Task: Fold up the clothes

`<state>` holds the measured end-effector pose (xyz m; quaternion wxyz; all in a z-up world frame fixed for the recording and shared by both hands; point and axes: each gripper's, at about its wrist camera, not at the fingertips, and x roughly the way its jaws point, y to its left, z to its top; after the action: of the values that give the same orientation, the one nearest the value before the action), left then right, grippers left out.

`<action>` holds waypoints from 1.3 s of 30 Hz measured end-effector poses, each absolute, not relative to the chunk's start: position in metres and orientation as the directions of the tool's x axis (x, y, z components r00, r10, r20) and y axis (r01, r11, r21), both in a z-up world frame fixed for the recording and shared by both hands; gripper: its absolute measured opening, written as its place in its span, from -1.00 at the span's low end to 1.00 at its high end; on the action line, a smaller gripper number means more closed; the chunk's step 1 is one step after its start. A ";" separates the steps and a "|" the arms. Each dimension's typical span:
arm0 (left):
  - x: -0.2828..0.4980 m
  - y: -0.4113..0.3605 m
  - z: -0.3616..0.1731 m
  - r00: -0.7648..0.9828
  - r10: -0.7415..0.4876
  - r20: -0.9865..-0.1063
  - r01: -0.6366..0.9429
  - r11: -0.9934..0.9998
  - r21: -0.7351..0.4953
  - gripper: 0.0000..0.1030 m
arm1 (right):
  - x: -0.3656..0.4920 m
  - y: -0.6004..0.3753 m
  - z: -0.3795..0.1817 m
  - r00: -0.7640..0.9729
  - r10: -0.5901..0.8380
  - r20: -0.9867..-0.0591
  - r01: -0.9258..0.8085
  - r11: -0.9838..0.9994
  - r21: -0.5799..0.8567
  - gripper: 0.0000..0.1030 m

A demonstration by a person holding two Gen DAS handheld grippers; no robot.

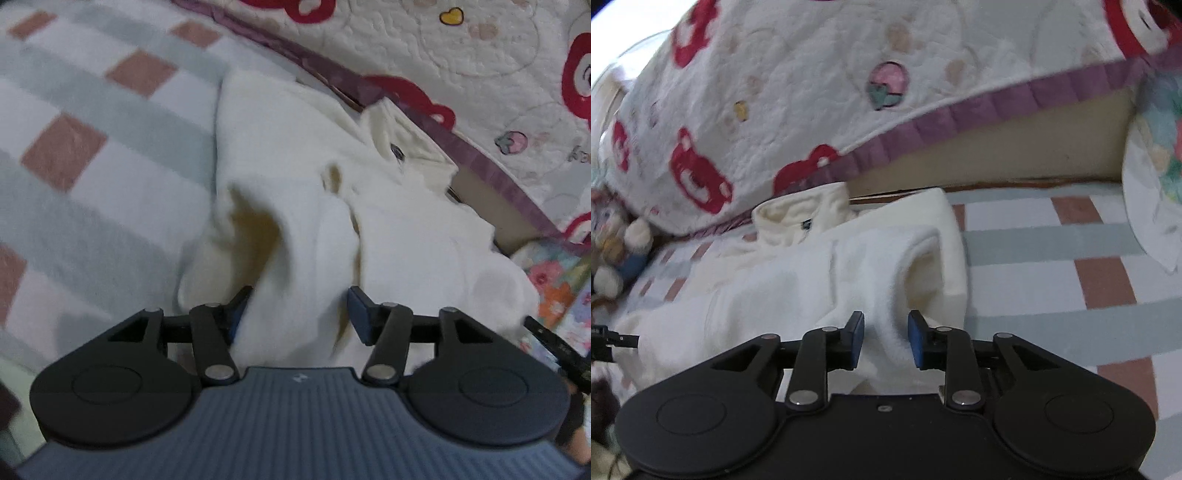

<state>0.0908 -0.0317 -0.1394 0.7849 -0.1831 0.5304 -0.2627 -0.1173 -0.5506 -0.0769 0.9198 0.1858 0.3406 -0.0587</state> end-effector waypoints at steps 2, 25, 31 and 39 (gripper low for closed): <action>0.089 -0.032 -0.138 0.298 -0.604 -0.739 0.235 0.797 -0.556 0.07 | -0.119 -0.541 -0.075 0.757 0.033 -0.652 0.197 0.941 0.276 -0.13; 0.077 -0.061 -0.102 0.458 -0.591 -0.664 0.545 0.777 -0.316 -0.83 | -0.123 -0.510 -0.079 0.806 0.021 -0.591 0.097 0.981 0.168 -0.78; 0.085 -0.058 -0.089 0.546 -0.589 -0.596 0.534 0.793 -0.294 -0.85 | -0.124 -0.518 -0.057 0.830 -0.028 -0.557 0.136 0.979 0.155 -0.80; 0.081 -0.066 -0.084 0.619 -0.523 -0.586 0.516 0.833 -0.199 -0.85 | -0.114 -0.524 -0.052 0.840 -0.027 -0.542 0.128 0.980 0.150 -0.81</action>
<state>0.0809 -0.0659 -0.0839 0.8996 -0.0054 0.3275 -0.2887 -0.1136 -0.5245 -0.0519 0.9549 0.0905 0.2799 -0.0406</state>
